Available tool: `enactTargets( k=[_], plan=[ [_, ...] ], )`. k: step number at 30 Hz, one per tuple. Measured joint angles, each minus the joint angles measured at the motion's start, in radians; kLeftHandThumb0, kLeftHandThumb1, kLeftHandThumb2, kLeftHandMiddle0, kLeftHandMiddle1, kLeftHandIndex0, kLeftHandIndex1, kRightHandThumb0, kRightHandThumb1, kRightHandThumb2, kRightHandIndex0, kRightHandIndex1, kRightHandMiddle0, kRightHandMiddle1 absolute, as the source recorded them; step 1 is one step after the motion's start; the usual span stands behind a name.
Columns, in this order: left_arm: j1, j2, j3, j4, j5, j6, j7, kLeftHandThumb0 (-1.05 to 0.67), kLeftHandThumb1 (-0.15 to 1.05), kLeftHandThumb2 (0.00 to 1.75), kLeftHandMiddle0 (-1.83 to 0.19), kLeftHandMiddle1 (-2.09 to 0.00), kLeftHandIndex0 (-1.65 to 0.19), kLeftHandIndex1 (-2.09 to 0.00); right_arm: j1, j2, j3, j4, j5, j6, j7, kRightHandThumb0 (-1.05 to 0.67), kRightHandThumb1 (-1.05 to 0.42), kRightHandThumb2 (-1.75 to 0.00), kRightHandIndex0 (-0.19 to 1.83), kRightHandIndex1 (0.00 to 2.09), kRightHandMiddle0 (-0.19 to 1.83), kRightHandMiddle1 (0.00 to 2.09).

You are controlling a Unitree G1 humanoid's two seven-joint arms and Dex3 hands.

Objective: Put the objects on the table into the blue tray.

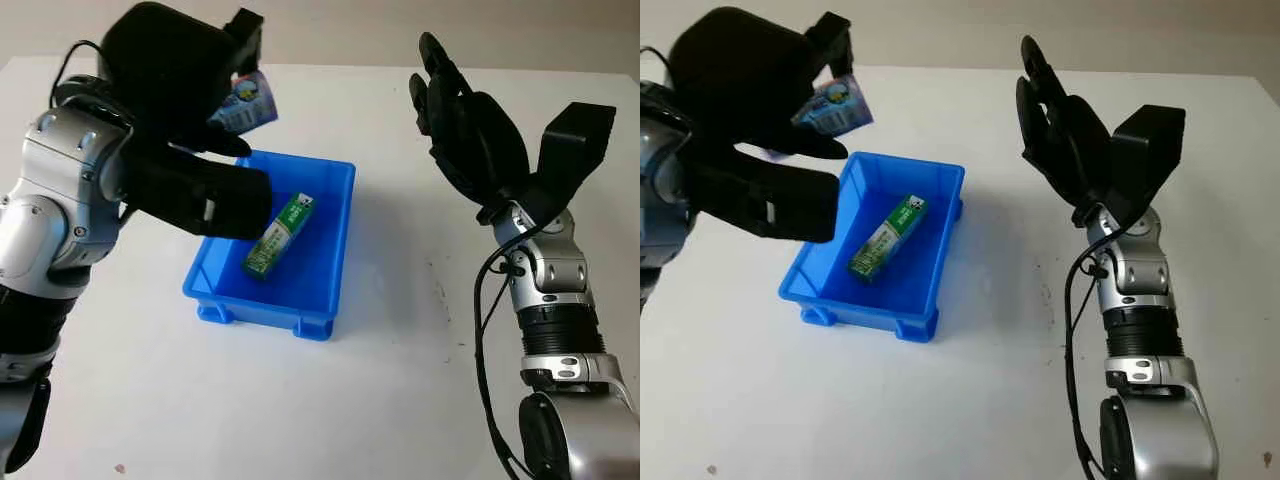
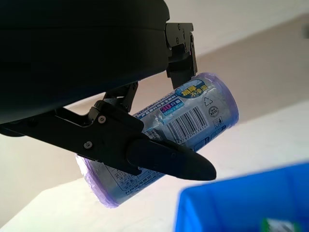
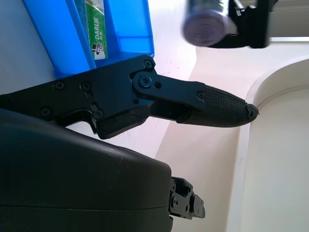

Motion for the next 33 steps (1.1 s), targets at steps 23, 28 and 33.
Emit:
enactTargets(
  k=[23,28,33],
  plan=[
    [0.132,-0.06,-0.072,0.014,-0.106,-0.127,-0.185,-0.5,1.05,0.34,-0.65,-2.09,0.06,-1.32,0.01,0.009,0.001,-0.011,-0.004,-0.004,-0.02,-0.82,-1.05,-0.65,-0.19,0.0,-0.19,0.0],
    [0.159,-0.071,-0.043,0.014,-0.228,-0.096,-0.228,-0.66,1.05,0.41,-0.06,-0.38,0.15,-0.12,0.011,0.009,0.001,-0.012,-0.009,-0.003,-0.02,-0.82,-1.05,-0.64,-0.19,0.0,-0.19,0.0],
    [0.165,-0.083,0.001,0.015,-0.346,-0.082,-0.219,-0.68,1.05,0.47,0.17,-0.02,0.19,0.0,0.015,0.009,0.002,-0.013,-0.012,-0.003,-0.019,-0.82,-1.05,-0.64,-0.19,0.0,-0.19,0.0]
  ],
)
